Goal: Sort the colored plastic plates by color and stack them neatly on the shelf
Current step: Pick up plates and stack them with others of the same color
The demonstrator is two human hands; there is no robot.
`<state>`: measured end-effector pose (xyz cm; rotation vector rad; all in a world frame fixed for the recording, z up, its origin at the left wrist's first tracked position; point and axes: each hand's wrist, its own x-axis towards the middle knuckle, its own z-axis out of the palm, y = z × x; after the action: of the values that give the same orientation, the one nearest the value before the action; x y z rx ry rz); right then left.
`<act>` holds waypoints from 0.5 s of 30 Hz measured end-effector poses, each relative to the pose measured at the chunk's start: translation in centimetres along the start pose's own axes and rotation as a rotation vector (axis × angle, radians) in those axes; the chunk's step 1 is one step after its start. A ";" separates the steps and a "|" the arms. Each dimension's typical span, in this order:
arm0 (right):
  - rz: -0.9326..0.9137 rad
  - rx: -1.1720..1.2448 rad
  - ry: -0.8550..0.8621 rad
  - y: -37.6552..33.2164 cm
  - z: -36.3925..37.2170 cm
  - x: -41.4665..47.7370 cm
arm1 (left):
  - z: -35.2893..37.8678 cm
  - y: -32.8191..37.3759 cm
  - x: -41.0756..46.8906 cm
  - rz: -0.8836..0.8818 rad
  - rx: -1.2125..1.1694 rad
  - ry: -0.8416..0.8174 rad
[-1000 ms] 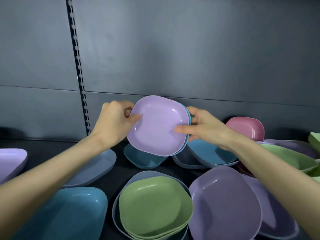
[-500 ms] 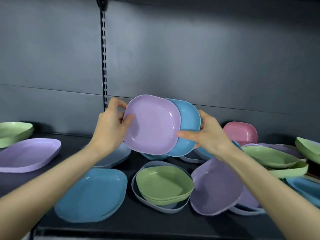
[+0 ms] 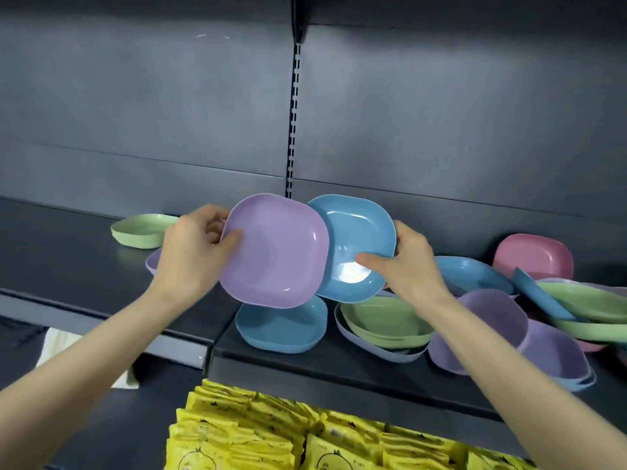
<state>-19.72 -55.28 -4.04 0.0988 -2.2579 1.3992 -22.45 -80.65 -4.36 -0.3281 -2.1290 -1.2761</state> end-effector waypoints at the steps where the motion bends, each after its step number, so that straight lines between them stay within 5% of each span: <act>1: -0.009 -0.010 0.001 -0.4 0.7 0.0 | -1.1 -0.4 0.0 0.008 0.024 0.031; 7: -0.044 -0.044 0.019 -2.6 6.0 1.0 | -6.5 -4.5 1.4 0.013 0.171 0.167; 15: -0.013 -0.082 0.063 -3.8 15.5 2.5 | -11.9 -12.8 5.6 -0.010 0.192 0.090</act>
<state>-26.32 -69.97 -5.48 0.0415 -2.2551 1.2835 -28.62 -97.83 -5.88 -0.1750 -2.1579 -1.0606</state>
